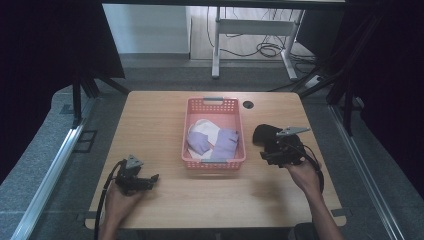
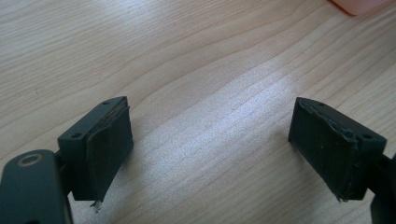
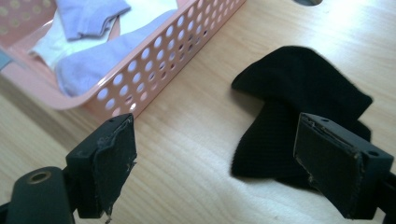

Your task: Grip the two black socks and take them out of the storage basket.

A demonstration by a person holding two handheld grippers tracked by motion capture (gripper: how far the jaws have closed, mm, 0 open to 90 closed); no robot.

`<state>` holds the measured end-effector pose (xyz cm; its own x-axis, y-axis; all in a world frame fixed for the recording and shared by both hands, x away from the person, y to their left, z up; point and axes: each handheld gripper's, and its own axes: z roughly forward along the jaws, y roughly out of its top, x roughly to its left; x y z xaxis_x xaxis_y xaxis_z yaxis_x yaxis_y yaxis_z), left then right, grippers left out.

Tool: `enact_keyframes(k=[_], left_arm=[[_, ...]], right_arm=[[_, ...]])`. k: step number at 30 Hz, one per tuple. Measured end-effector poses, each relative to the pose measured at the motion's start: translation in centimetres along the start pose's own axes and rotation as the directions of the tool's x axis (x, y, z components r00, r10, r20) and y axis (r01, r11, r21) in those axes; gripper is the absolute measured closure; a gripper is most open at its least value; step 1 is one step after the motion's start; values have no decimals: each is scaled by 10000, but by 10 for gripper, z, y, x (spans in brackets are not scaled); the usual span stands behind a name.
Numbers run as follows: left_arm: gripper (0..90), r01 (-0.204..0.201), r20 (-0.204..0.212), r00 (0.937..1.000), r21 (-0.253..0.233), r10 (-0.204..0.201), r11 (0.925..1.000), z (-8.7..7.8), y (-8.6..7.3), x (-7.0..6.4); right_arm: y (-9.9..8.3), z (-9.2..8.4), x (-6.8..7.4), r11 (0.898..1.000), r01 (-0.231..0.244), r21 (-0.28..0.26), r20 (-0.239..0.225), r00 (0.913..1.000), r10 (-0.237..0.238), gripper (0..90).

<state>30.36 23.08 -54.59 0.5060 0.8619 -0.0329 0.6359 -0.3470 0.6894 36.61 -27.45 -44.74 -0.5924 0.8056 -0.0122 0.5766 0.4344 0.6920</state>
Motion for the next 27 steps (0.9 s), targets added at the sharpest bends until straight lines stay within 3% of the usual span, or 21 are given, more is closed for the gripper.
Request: enact_keyframes(k=[12, 27], left_arm=[[135, 3, -3, 10000, -4, -3, 10000, 0, 0, 0], [135, -6, -13, 10000, 16, 6, 10000, 0, 0, 0]], right_arm=[[-21, 13, 18, 9998, 219, -11, -402, 9990, -219, 133], [-45, 36, 28, 9990, 344, 275, -644, 9974, -326, 133]])
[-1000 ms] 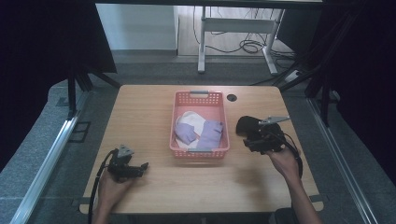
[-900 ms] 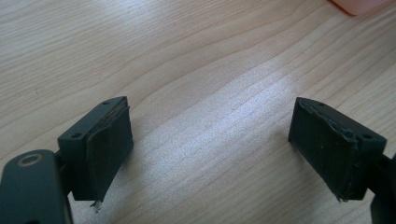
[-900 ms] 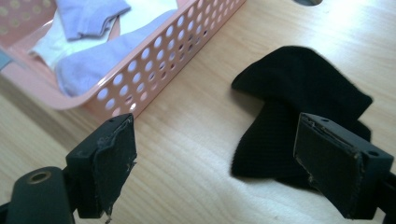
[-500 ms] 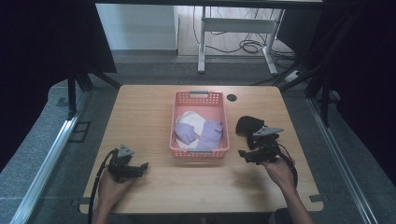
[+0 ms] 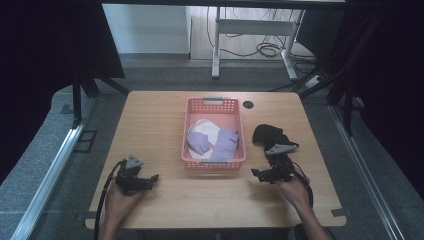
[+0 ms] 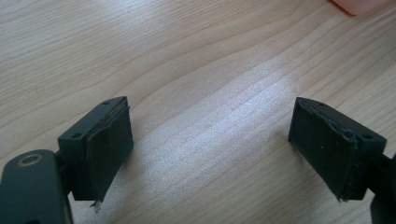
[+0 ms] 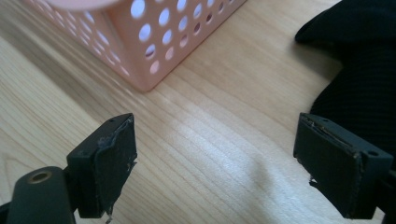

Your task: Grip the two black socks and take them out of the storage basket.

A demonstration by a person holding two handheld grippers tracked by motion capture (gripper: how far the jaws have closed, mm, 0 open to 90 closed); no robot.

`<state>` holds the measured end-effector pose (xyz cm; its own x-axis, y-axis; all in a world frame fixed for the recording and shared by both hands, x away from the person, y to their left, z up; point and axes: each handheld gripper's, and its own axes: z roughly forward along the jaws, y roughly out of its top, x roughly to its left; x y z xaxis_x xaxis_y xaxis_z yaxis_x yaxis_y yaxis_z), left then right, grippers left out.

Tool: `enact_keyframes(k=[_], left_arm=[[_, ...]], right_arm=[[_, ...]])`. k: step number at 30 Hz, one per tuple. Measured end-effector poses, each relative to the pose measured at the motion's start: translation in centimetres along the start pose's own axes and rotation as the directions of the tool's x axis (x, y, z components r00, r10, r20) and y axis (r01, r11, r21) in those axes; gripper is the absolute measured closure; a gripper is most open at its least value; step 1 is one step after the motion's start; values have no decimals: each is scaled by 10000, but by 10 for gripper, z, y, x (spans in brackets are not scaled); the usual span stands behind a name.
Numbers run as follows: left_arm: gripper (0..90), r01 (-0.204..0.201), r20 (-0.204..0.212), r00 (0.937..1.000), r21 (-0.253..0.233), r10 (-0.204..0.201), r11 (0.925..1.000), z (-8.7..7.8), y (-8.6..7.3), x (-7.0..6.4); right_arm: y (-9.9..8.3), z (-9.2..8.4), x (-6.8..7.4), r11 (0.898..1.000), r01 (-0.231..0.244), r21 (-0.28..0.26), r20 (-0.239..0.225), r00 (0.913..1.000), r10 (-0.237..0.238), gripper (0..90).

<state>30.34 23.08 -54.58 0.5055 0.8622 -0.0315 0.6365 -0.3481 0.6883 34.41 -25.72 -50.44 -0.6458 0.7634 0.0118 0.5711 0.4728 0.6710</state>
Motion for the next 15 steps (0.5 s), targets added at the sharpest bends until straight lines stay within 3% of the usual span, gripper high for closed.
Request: enact_keyframes(k=[15], left_arm=[[135, 4, 6, 10000, -6, -4, 10000, 0, 0, 0]], right_arm=[[-15, 28, 9, 9985, 503, 204, -405, 9980, -494, 98]])
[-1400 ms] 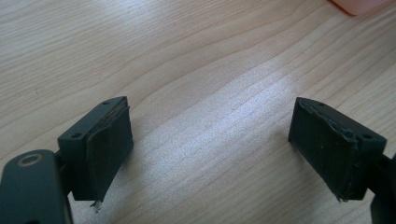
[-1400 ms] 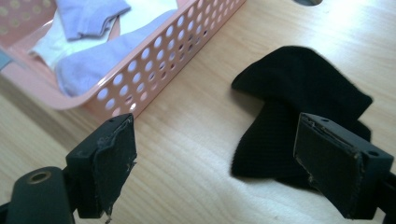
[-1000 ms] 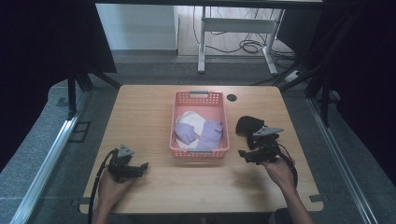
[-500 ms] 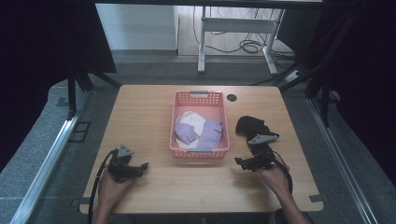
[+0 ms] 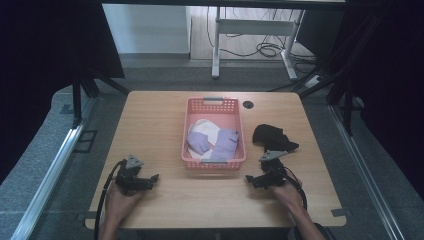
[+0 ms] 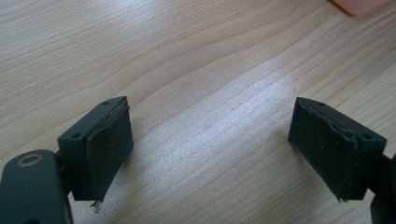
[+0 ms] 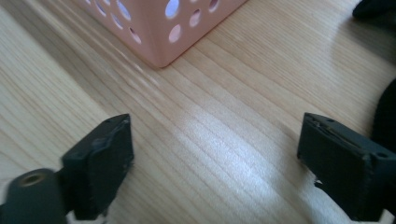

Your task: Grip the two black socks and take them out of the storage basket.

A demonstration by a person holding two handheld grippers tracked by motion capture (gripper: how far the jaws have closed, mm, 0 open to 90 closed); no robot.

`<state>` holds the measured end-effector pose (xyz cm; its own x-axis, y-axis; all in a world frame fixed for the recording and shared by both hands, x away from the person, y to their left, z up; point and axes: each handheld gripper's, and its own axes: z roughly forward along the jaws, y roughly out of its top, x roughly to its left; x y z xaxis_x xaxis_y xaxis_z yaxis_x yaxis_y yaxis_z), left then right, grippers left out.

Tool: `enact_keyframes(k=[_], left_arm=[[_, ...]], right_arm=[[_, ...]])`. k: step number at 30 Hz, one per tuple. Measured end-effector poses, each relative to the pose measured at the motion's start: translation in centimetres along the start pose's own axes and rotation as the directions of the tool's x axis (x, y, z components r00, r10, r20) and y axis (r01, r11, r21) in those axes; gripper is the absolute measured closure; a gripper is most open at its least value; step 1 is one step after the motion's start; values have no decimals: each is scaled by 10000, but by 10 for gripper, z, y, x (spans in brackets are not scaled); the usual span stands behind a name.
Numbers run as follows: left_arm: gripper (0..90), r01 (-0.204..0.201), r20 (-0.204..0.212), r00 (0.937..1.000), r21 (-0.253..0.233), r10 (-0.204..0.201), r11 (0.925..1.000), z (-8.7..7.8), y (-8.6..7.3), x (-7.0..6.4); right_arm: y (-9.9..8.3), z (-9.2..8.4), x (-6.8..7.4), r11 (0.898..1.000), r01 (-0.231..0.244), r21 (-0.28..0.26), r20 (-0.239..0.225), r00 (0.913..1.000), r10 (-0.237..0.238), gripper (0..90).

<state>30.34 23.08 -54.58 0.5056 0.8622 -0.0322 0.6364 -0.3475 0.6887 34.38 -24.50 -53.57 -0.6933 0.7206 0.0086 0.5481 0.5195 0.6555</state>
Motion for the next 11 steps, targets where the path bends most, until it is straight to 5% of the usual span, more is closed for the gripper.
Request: enact_keyframes(k=[11], left_arm=[[135, -6, 3, 10000, -1, 6, 10000, 0, 0, 0]], right_arm=[[-5, 7, 0, 9987, -63, -497, 199, 9998, 73, 0]])
